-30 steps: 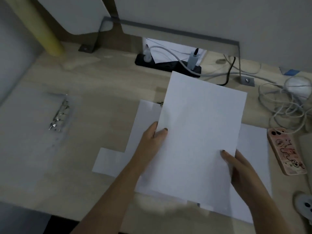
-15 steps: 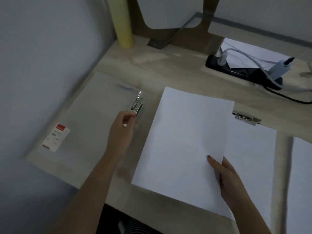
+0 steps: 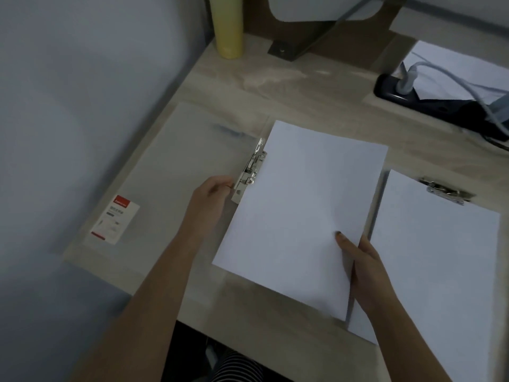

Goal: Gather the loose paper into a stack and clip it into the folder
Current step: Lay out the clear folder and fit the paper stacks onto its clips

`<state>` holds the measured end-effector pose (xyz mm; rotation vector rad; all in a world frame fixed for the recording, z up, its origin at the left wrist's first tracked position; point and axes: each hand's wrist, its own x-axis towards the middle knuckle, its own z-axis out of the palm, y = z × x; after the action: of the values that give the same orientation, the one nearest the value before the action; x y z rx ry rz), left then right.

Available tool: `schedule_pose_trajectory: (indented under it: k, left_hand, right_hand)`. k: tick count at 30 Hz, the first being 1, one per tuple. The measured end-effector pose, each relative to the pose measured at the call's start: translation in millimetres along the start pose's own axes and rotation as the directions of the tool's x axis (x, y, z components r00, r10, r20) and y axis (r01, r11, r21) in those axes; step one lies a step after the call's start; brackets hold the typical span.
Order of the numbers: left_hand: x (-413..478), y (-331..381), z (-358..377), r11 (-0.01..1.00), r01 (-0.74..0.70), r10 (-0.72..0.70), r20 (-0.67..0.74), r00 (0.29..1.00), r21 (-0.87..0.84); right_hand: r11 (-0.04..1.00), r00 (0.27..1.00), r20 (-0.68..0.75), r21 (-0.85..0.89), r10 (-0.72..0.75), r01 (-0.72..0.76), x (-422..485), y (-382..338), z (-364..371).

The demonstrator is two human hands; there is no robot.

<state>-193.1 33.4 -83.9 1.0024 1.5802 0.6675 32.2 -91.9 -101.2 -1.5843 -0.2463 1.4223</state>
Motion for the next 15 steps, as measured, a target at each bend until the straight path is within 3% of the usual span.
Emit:
schedule_pose_trajectory:
  k: [6,15]
  left_hand:
    - [4.7,1.6,-5.2,0.994,0.001,0.004,0.051,0.999,-0.108]
    - [32.0,32.0,10.6,0.994,-0.052,0.071,0.219,0.973,-0.095]
  right_hand:
    - [1.0,1.0,-0.007,-0.022,-0.014,0.014,5.6,0.5,6.5]
    - [0.999,1.0,-0.01,-0.032,-0.018,0.017,6.4,2.0,5.0]
